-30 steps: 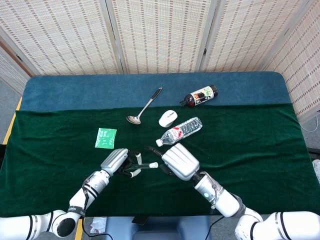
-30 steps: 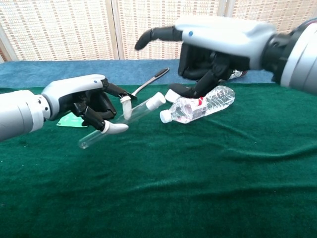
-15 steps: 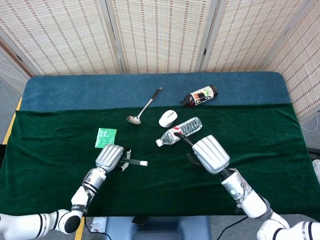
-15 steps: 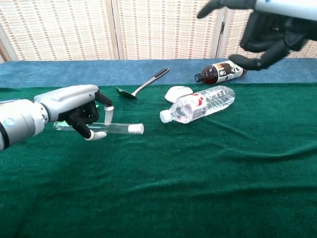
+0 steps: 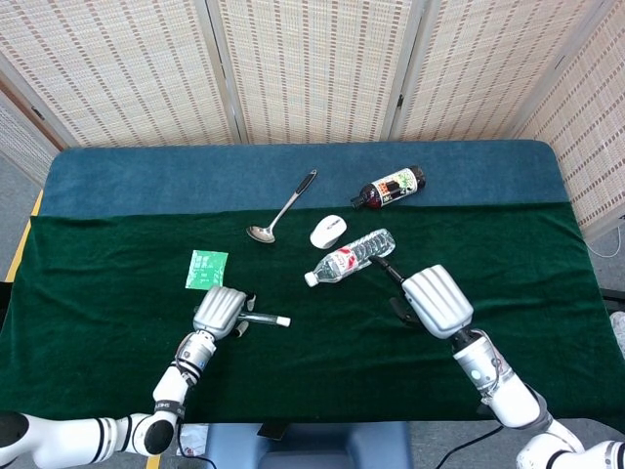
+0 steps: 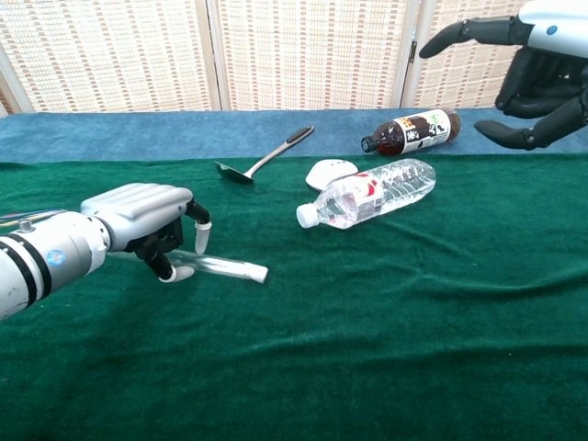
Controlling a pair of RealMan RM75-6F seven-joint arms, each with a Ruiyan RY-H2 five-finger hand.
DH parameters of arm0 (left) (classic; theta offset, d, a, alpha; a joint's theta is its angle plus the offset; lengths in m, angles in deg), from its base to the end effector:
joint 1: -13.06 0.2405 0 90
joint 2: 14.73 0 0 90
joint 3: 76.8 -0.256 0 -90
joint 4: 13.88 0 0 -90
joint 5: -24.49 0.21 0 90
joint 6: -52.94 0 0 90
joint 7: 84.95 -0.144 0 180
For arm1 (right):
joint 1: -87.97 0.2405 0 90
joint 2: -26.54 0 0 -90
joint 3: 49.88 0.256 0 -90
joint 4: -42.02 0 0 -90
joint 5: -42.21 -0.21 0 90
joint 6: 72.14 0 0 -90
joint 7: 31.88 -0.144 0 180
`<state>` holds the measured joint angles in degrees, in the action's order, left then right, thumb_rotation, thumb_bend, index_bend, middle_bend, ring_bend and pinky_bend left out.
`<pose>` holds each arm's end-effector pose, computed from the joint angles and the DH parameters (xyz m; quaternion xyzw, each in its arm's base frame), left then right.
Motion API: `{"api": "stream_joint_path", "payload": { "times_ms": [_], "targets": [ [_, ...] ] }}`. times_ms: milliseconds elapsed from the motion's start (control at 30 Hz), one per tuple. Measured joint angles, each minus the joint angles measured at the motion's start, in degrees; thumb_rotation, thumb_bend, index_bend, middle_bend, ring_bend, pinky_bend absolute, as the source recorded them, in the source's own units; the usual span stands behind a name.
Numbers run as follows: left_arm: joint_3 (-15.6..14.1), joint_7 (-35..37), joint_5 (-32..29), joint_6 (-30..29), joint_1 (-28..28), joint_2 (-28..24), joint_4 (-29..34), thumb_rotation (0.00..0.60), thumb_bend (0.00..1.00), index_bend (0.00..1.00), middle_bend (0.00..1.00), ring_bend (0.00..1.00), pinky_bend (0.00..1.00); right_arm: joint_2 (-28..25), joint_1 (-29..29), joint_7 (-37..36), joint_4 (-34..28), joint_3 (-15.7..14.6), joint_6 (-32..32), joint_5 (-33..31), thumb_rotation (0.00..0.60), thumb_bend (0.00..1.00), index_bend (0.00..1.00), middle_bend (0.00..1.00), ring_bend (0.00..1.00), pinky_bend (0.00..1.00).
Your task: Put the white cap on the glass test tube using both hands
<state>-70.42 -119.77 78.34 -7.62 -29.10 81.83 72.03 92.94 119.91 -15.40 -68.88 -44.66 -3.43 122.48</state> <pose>-0.1474 0.3104 -0.0596 -0.7568 -0.3789 -0.3052 0.4364 -0.1425 -0.2712 0.0941 0.7301 -0.3248 0.4434 0.4059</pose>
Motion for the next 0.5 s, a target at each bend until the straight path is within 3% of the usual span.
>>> {"api": "stream_joint_path", "payload": {
  "times_ms": [300, 433, 500],
  "targets": [
    [-0.43, -1.30, -0.30, -0.52, 0.49, -2.41, 3.15, 0.600, 0.53, 0.30, 0.98, 0.93, 0.85, -1.70, -1.95, -1.33, 1.15, 0.06, 0.82, -0.62, 0.600, 0.51, 0.12, 1.00, 1.00, 1.00],
    [-0.55, 0.89, 1.99, -2.50, 2.00, -6.44, 6.74, 0.600, 0.53, 0.29, 0.89, 0.86, 0.84, -3.84, -4.10, -2.49, 1.63, -0.38, 2.30, -1.15, 0.600, 0.51, 0.12, 0.98, 1.00, 1.00],
    [-0.65, 2.74, 3.63, -3.80, 3.13, -8.87, 8.36, 0.600, 0.53, 0.31, 0.85, 0.82, 0.82, -4.92, -5.54, -3.49, 1.94, -0.75, 3.46, -1.18, 0.600, 0.51, 0.12, 0.92, 1.00, 1.00]
  ]
}}
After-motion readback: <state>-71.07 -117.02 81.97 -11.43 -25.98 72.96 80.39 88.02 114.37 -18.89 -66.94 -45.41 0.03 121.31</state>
